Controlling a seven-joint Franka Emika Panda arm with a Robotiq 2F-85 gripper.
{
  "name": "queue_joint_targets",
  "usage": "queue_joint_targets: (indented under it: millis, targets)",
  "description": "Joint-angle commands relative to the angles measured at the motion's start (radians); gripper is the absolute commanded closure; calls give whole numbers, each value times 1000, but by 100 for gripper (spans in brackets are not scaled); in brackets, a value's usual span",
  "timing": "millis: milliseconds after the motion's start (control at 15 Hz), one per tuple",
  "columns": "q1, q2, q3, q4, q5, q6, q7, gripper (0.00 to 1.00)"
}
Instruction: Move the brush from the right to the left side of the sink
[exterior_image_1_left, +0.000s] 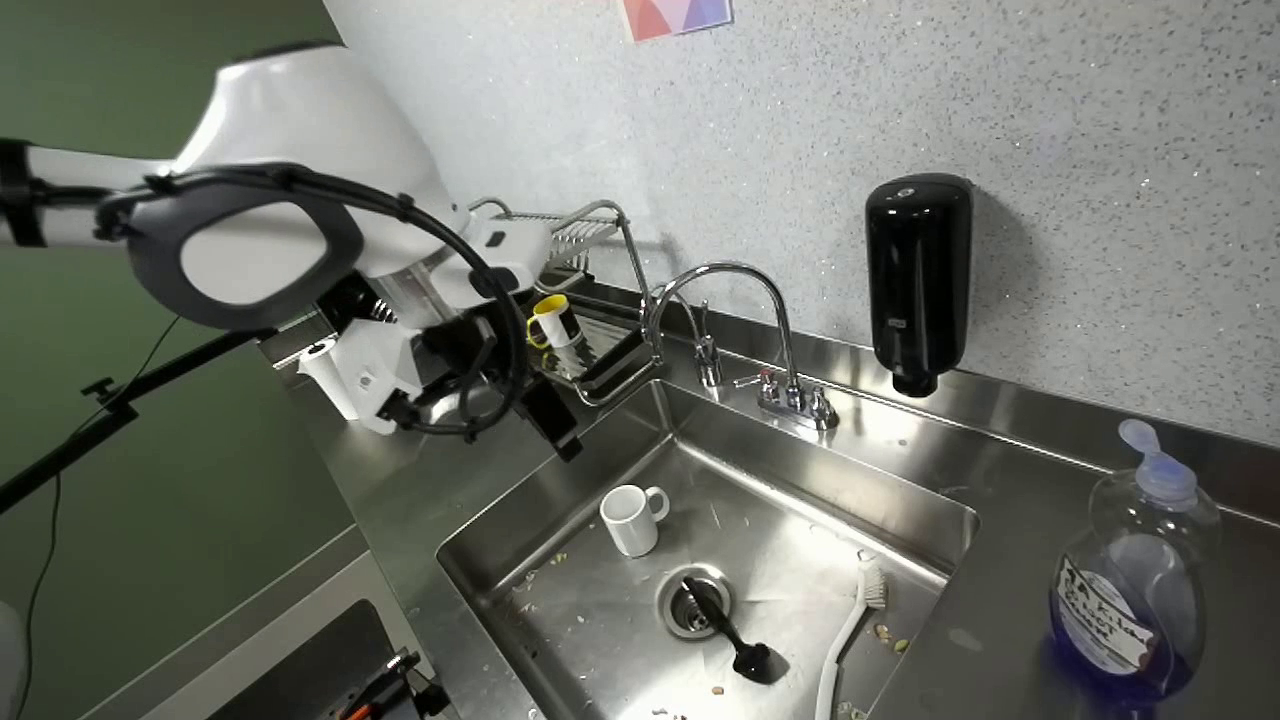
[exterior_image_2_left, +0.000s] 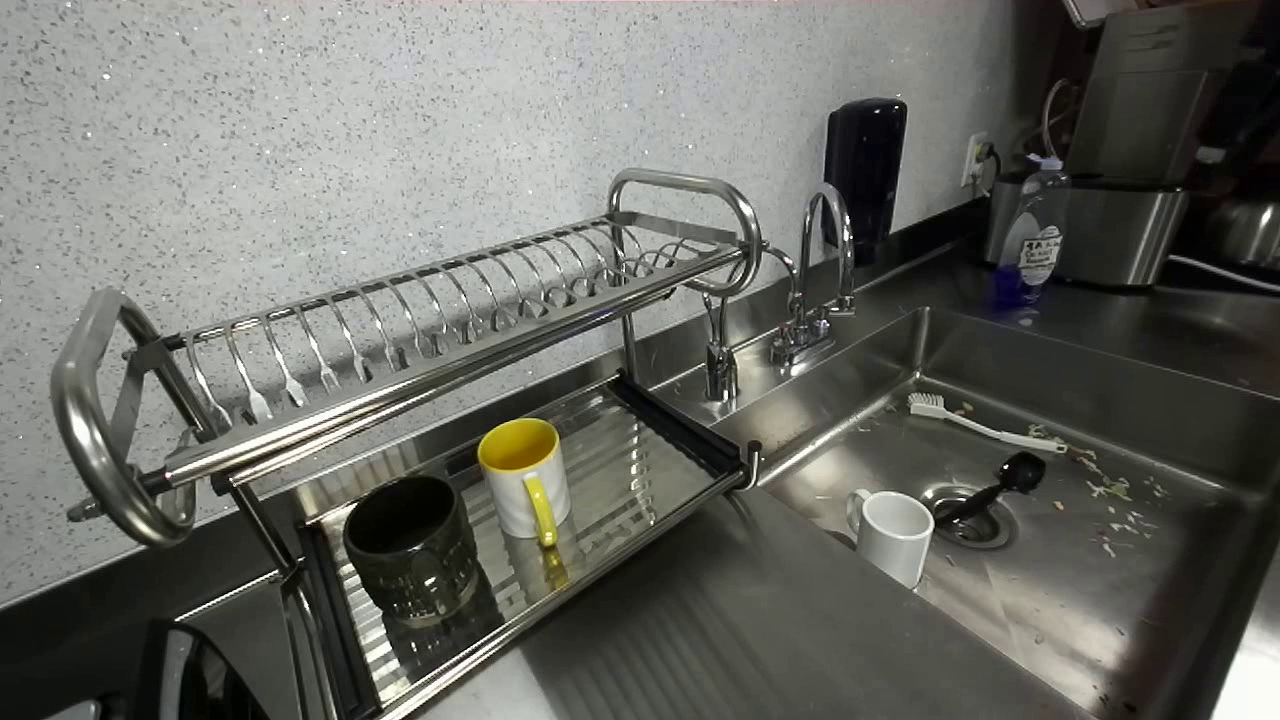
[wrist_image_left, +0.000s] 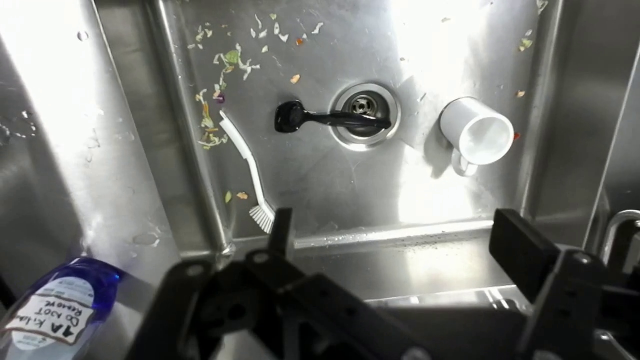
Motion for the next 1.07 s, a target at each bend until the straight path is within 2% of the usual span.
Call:
queue_joint_targets:
  millis: [0, 267, 533, 600, 667, 800, 1000]
  targets:
    - [-34, 192, -4, 65, 21, 110, -3, 0]
    - [-65, 428, -1, 139, 23, 230, -30, 0]
    - [-103, 631, 17, 249, 39, 237, -32, 0]
    - [-110, 650, 22, 273, 39, 220, -27, 0]
    - [-102, 585, 20, 199, 13, 236, -8, 0]
    - [-111, 646, 25, 246, 14, 236, -7, 0]
    - [-113, 659, 26, 265, 14, 236, -7, 0]
